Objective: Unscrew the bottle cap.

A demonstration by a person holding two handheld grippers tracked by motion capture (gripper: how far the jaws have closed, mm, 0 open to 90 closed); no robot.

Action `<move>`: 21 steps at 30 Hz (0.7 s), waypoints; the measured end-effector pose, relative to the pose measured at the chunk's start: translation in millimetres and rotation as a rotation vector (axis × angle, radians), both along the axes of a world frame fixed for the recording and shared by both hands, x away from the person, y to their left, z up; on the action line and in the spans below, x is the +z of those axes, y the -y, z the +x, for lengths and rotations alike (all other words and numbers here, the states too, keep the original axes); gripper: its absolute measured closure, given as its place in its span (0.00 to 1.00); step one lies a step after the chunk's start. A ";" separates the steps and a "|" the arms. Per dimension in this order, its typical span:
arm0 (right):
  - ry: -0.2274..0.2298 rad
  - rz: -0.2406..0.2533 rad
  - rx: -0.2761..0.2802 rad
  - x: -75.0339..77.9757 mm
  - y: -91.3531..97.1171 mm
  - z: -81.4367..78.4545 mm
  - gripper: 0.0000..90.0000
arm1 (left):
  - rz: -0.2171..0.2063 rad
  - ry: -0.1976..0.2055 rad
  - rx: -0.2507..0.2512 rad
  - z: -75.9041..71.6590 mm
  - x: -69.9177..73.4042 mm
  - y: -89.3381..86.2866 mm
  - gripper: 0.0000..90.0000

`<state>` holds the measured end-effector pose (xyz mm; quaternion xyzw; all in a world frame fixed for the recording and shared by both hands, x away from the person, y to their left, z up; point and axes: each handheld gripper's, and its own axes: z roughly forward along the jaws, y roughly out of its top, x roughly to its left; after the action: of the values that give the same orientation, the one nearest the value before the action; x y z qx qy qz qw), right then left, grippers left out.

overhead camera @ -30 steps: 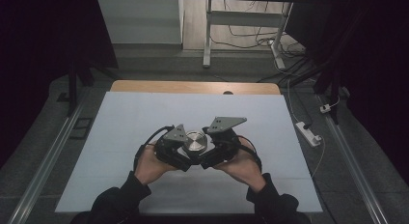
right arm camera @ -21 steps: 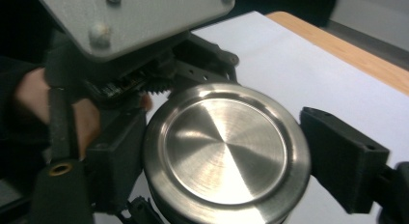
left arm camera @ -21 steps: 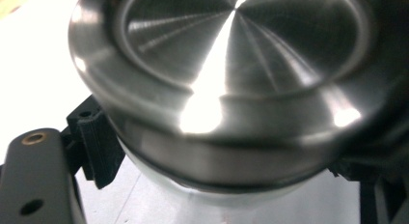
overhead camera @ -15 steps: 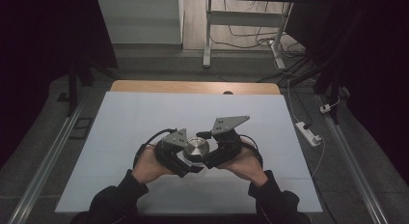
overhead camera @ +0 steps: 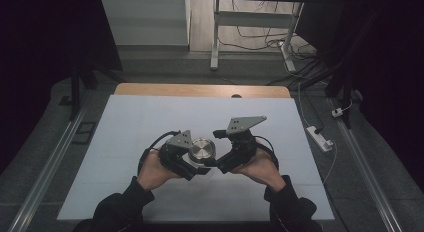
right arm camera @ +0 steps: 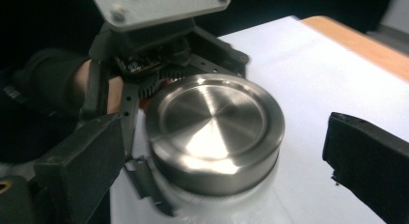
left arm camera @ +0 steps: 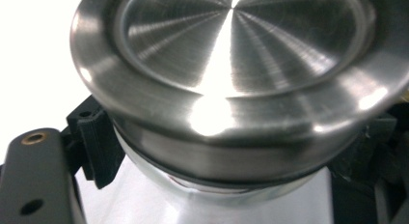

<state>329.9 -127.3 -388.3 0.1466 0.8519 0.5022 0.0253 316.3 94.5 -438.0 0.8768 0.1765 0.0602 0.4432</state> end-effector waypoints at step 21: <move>0.002 -0.006 0.037 -3.8 -10.4 -8.9 0.22 | -0.016 -0.042 -0.176 -2.9 -0.5 4.7 0.18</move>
<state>321.0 -116.9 -392.1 0.1302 0.8559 0.5002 0.0171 313.4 89.8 -438.5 0.8864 0.1083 0.0010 0.4501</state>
